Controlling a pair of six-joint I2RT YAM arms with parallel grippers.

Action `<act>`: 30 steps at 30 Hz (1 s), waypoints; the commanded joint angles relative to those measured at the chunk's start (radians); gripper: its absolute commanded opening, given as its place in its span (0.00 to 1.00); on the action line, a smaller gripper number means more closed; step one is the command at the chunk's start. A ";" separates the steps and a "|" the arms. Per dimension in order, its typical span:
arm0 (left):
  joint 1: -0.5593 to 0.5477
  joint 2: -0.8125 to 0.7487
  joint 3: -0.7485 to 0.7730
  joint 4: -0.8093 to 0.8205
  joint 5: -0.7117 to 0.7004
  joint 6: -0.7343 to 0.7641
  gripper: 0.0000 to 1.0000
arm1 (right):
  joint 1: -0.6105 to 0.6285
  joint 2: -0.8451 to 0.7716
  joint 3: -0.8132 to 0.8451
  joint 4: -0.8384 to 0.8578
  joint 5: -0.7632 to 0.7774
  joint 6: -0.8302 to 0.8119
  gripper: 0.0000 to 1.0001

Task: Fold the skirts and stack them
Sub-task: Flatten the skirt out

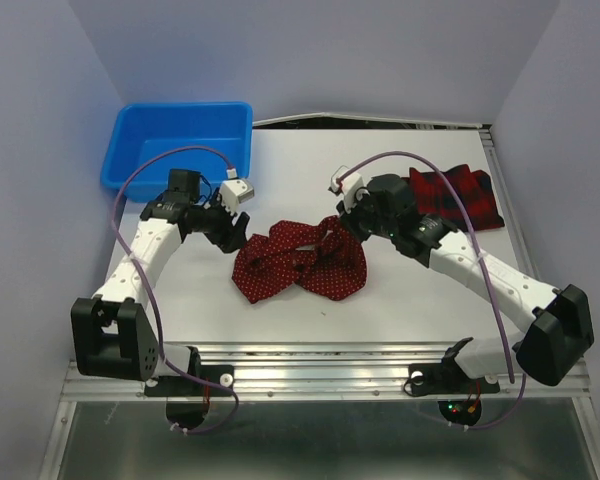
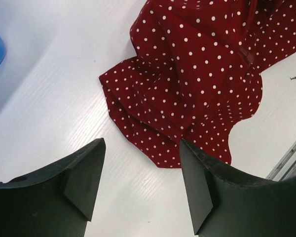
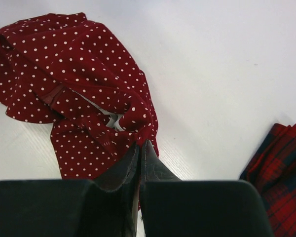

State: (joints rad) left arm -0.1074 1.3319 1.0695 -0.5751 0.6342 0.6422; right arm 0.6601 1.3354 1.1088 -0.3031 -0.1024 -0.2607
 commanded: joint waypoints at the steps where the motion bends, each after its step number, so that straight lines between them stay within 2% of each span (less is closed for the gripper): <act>1: -0.049 0.015 -0.026 0.084 -0.008 -0.010 0.73 | -0.011 -0.031 -0.010 0.012 -0.036 0.040 0.01; 5: -0.119 -0.008 -0.083 0.106 -0.086 0.049 0.74 | -0.034 -0.019 0.016 0.009 -0.036 0.049 0.01; 10: -0.190 -0.106 -0.233 0.164 -0.194 0.140 0.74 | -0.063 0.001 0.039 0.005 -0.052 0.081 0.01; 14: -0.230 -0.138 -0.327 0.277 -0.250 0.152 0.74 | -0.082 0.019 0.049 0.006 -0.077 0.112 0.01; 22: -0.276 -0.102 -0.376 0.406 -0.280 0.157 0.75 | -0.116 0.047 0.085 -0.005 -0.111 0.144 0.01; 26: -0.310 -0.077 -0.404 0.481 -0.341 0.151 0.75 | -0.138 0.059 0.103 -0.005 -0.128 0.158 0.01; 30: -0.311 -0.068 -0.416 0.505 -0.349 0.146 0.73 | -0.149 0.065 0.115 -0.013 -0.132 0.164 0.01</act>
State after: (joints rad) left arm -0.4164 1.2697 0.6701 -0.1440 0.3065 0.7815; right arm 0.5232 1.4014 1.1515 -0.3290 -0.2150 -0.1184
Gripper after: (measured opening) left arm 0.730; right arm 0.031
